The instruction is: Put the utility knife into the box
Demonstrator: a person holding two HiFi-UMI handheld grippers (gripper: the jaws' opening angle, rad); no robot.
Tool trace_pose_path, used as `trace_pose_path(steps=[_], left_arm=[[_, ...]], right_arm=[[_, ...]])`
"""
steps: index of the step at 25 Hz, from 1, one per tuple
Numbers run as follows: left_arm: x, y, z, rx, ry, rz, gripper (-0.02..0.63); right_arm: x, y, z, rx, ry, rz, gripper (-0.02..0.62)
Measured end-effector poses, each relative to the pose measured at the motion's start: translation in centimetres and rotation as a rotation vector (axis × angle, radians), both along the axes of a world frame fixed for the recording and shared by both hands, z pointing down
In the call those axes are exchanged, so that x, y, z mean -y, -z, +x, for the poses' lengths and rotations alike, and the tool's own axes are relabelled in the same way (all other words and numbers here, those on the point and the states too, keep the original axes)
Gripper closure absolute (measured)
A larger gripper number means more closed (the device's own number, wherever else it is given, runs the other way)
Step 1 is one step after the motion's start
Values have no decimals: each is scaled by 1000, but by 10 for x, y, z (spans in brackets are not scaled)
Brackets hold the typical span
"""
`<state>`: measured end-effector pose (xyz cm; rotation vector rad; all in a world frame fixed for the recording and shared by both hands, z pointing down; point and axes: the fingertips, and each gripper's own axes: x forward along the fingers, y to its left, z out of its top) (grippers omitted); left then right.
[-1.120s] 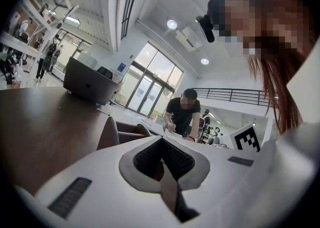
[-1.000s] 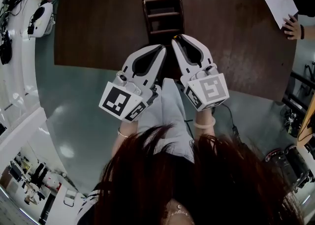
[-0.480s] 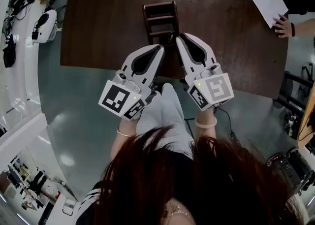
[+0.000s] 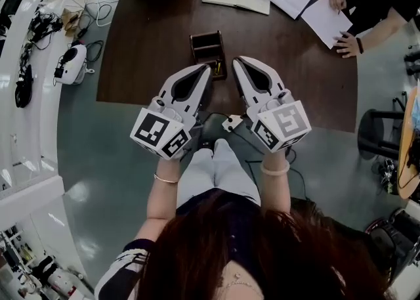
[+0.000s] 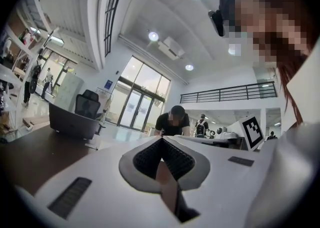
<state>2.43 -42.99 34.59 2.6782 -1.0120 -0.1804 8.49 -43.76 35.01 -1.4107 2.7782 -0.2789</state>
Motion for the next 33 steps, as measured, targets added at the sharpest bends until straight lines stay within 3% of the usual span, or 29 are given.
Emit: trace_pose_path(steps=[9,33], left_arm=[[-27,58,-3,-6,16,110,605],[-70,68,1,-33,0,118,604]], right_arm=[[-35,69,0,-44,9,142,580],[-82,83,10,-31,-31,141,580]])
